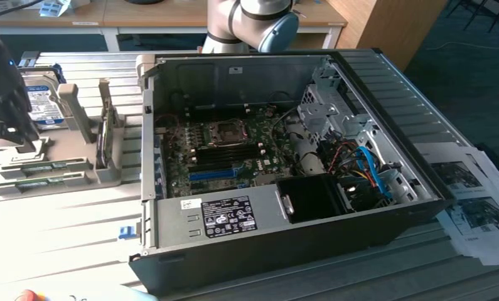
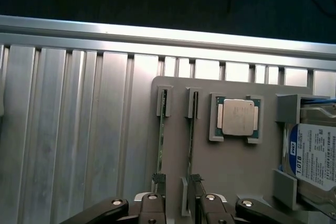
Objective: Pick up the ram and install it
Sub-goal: 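Pick up the ram and move it above insertion slot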
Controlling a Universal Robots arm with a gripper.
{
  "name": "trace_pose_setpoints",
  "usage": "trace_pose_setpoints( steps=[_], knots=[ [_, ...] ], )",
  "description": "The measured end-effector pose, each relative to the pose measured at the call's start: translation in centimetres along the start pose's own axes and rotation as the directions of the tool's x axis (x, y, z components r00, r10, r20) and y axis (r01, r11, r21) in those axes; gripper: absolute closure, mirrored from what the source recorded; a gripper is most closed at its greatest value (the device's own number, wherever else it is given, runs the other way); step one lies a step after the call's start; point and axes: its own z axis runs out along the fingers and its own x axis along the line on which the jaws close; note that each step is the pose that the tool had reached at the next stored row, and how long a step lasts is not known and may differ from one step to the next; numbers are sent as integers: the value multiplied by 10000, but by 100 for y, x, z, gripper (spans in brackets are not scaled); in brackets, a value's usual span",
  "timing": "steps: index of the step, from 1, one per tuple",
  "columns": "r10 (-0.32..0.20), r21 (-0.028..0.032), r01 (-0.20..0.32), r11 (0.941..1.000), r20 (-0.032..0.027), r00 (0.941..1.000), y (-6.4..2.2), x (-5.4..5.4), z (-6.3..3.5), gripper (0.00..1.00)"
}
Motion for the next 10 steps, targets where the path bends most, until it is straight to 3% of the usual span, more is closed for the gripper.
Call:
trace_pose_setpoints(
  steps=[10],
  knots=[
    [0,0,0,10000,0,10000,-5,3,112,69]
  ],
)
